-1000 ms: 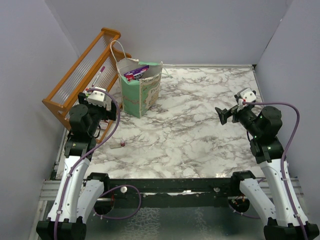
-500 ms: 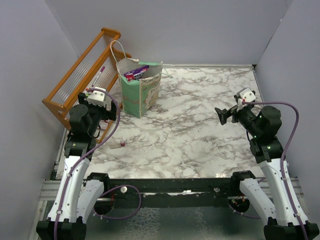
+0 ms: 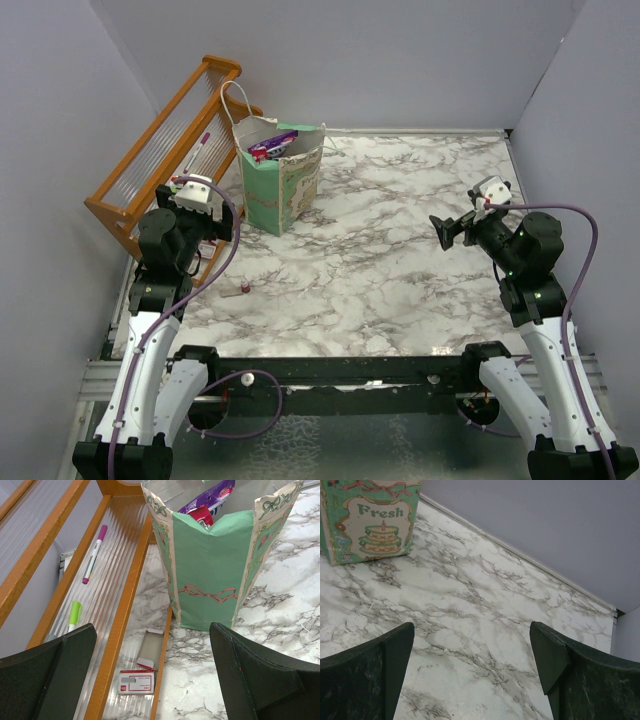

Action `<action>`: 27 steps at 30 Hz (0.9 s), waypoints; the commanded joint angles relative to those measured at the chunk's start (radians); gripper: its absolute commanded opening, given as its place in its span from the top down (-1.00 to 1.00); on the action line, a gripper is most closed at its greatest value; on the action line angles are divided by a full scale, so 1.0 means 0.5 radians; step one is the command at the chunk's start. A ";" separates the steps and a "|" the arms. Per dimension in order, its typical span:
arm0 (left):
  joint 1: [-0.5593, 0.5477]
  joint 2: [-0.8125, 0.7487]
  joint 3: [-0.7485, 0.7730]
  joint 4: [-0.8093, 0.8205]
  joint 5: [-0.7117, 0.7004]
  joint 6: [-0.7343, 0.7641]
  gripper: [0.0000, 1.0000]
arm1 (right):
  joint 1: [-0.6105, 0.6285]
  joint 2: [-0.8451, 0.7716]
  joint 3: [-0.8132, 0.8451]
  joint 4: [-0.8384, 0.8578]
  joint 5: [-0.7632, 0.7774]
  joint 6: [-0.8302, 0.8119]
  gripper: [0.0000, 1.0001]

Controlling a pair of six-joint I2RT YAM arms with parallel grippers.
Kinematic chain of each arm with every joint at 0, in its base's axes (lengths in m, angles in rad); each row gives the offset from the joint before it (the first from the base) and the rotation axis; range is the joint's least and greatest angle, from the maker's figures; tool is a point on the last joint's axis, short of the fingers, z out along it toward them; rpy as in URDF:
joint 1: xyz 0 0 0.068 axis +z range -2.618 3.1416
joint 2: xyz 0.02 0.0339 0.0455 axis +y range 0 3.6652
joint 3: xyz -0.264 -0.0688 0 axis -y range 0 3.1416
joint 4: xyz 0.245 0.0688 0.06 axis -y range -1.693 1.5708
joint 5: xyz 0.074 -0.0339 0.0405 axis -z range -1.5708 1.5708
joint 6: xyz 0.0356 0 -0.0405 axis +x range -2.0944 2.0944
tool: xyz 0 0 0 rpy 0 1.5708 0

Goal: Place the snacks into the paper bag
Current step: Reset both arms

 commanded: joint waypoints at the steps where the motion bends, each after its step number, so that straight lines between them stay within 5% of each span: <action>1: 0.012 -0.026 0.012 -0.009 -0.042 0.019 -0.98 | -0.016 -0.014 -0.018 -0.031 -0.037 -0.029 -0.99; 27: 0.010 -0.026 0.006 -0.002 -0.069 0.019 -0.98 | -0.016 -0.016 -0.019 -0.030 -0.028 -0.029 -0.99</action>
